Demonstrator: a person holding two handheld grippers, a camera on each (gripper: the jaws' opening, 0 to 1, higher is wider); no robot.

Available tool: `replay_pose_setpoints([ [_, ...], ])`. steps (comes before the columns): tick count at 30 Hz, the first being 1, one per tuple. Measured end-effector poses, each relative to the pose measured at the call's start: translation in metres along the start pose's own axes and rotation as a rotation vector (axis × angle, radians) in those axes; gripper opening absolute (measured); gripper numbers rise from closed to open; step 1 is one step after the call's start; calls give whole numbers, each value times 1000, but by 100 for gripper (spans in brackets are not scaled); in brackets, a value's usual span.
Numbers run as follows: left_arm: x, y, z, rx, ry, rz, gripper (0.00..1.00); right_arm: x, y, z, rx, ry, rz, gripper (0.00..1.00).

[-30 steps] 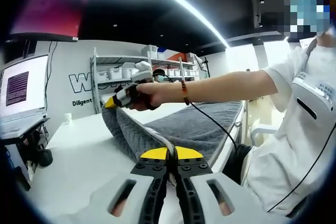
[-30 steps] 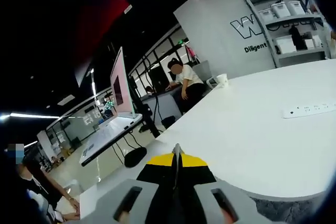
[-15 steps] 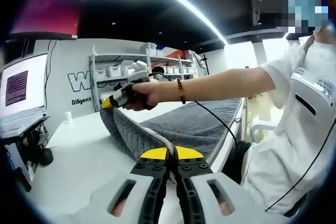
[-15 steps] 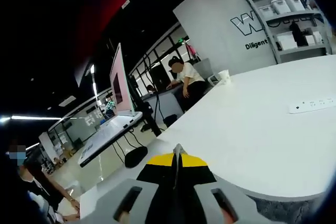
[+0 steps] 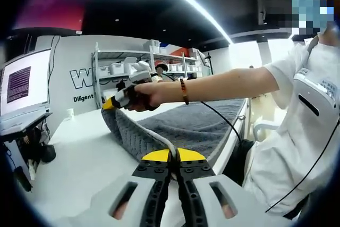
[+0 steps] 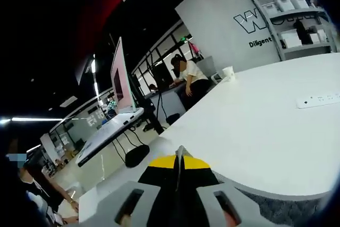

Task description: Open the folded towel by lifting each exposed corner and separating the folded layers until the towel lies flat within the target outline without major curled edges

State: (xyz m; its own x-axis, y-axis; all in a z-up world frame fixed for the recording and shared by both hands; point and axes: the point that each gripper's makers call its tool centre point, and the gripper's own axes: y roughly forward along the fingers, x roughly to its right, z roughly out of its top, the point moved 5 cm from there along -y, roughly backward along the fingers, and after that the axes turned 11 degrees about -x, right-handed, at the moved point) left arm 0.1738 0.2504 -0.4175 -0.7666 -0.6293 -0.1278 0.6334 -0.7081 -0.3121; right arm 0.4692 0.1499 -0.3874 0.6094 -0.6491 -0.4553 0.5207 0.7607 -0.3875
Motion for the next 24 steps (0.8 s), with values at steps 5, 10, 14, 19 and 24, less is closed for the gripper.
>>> replay_pose_setpoints([
  [5,-1,-3,-4,-20,3,5,2,-5,3,-10,-7,0,20,0],
  [10,-3,-4,-8,-49,16,18,2,-2,13,-6,-12,-12,24,0],
  [14,-4,-6,-13,-78,23,17,2,-3,21,-7,-15,-14,38,0],
  [19,-5,-8,-18,-88,18,10,2,-9,24,-19,-25,-22,34,0],
  [24,-7,-11,-21,-90,17,13,2,-13,23,-29,-27,-41,29,0],
])
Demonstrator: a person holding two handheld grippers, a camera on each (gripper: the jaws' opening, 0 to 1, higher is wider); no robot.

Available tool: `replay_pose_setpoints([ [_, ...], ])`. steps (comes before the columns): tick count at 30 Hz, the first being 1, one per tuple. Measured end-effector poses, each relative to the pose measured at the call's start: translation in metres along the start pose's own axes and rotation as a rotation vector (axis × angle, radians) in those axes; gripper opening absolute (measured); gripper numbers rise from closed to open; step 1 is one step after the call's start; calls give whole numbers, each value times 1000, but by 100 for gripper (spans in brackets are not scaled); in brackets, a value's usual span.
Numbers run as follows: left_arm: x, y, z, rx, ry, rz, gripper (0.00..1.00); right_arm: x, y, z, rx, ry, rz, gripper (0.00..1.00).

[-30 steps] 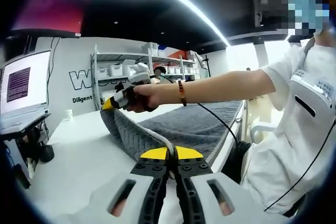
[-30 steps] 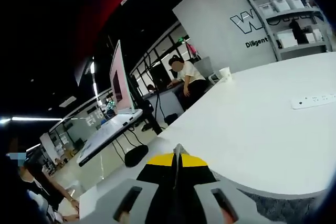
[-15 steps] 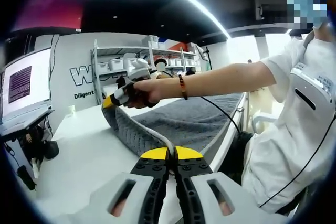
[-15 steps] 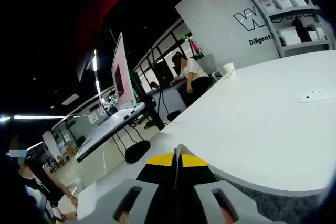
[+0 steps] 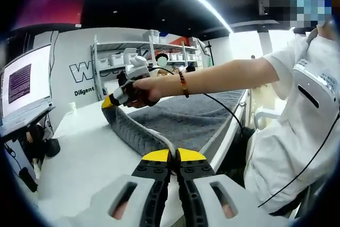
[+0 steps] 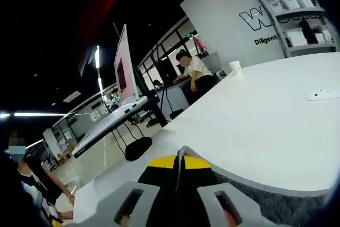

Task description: Open the folded towel by lifting each exposed corner and separating the folded layers until the towel lies flat within the target outline without major curled edges

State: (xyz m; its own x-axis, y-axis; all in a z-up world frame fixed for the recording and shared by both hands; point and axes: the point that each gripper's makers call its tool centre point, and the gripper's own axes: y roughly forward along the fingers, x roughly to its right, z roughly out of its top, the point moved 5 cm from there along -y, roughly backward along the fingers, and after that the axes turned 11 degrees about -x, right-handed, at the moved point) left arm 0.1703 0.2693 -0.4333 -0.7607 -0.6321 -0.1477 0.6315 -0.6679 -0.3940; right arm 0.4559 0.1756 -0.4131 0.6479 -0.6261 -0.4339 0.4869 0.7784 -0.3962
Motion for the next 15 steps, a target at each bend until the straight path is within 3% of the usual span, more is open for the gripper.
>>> replay_pose_setpoints([
  [15,-9,-7,-9,-11,-30,17,3,0,16,3,-26,-43,7,3],
])
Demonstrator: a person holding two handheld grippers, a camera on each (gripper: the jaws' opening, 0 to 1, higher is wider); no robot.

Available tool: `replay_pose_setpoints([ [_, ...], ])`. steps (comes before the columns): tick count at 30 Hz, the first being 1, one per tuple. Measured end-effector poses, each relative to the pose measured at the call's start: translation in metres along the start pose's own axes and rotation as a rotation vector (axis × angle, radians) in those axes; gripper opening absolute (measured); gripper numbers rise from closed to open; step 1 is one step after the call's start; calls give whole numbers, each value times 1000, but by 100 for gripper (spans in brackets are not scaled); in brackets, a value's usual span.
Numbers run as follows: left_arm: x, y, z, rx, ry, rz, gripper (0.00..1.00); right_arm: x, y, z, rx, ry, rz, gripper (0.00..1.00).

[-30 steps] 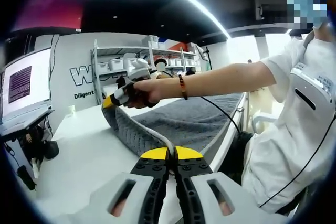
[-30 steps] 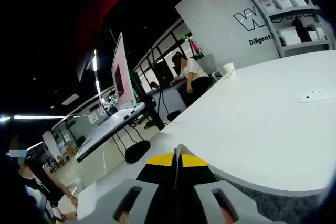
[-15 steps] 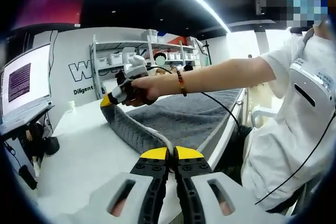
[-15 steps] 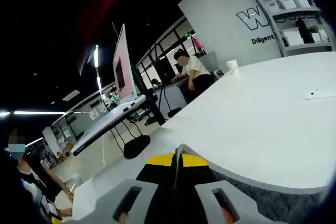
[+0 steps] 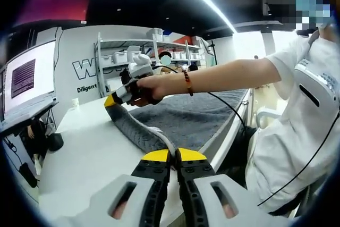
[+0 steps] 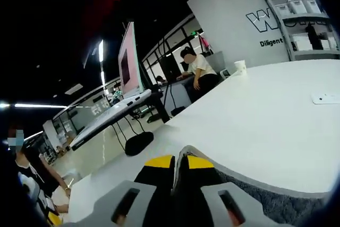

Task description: Open the folded towel by lifting each exposed corner and separating the folded layers until the towel lies flat within the target outline without major curled edges

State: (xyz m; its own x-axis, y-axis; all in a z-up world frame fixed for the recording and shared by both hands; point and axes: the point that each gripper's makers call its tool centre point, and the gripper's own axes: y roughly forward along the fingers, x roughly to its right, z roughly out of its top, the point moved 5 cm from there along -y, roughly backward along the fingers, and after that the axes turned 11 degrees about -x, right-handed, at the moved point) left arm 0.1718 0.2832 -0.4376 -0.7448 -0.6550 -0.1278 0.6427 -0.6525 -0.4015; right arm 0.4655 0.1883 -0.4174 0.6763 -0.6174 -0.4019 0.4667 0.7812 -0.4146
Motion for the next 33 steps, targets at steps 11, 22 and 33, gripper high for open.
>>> replay_pose_setpoints([
  [11,-8,-9,-5,8,-33,29,4,-14,7,-6,-12,-27,49,13],
  [22,-9,-9,-9,-16,-37,34,4,-26,15,-11,-10,-43,97,20],
  [33,-12,-13,-12,-38,-37,51,6,-26,19,-15,-31,-84,90,21],
])
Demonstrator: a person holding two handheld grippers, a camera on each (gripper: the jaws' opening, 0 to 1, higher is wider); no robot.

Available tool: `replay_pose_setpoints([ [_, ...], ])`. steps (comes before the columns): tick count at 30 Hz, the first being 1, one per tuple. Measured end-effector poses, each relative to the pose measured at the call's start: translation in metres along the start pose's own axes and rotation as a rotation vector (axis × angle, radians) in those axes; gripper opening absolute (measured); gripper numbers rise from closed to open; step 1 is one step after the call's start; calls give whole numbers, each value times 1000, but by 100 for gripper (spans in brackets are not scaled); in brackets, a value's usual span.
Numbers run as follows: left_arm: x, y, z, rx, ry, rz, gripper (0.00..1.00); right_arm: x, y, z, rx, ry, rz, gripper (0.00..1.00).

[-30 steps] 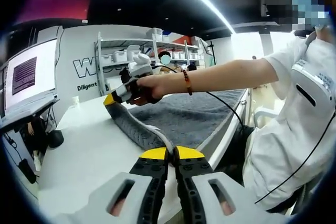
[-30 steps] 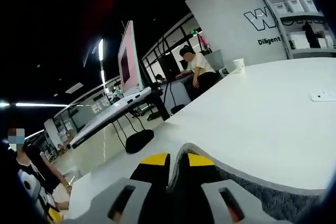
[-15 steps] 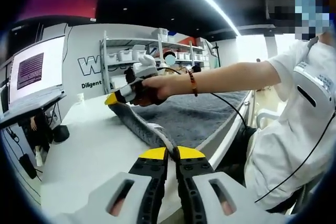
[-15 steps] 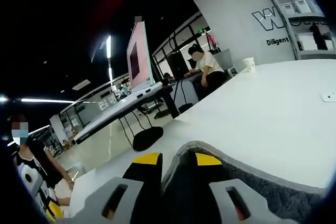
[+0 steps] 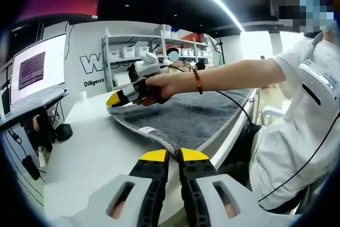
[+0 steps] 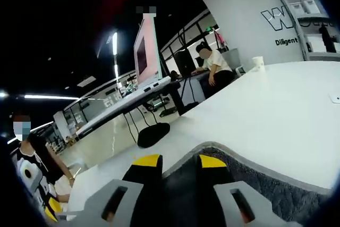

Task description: Open the folded towel by lifting each exposed corner and separating the folded layers until the towel lies flat within the target outline without major curled edges

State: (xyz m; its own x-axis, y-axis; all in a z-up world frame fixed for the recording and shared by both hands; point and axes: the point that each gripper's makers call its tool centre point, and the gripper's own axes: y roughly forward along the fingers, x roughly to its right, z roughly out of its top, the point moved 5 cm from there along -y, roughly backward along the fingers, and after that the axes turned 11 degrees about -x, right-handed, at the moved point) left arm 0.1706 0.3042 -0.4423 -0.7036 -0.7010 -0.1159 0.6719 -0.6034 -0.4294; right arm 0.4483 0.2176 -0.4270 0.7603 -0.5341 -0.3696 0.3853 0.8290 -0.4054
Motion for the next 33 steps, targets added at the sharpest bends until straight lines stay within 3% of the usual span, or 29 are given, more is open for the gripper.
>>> replay_pose_setpoints([
  [10,-6,-2,-7,-26,-20,7,11,-17,0,-1,2,-76,20,23],
  [17,-10,-6,-9,-23,-19,36,11,-17,-1,0,0,-133,-14,24],
  [20,-14,-11,-8,-6,-26,61,11,-16,-5,-3,-5,-137,-23,26],
  [33,-11,-16,4,59,-18,53,13,-22,-24,-19,-27,-207,-52,30],
])
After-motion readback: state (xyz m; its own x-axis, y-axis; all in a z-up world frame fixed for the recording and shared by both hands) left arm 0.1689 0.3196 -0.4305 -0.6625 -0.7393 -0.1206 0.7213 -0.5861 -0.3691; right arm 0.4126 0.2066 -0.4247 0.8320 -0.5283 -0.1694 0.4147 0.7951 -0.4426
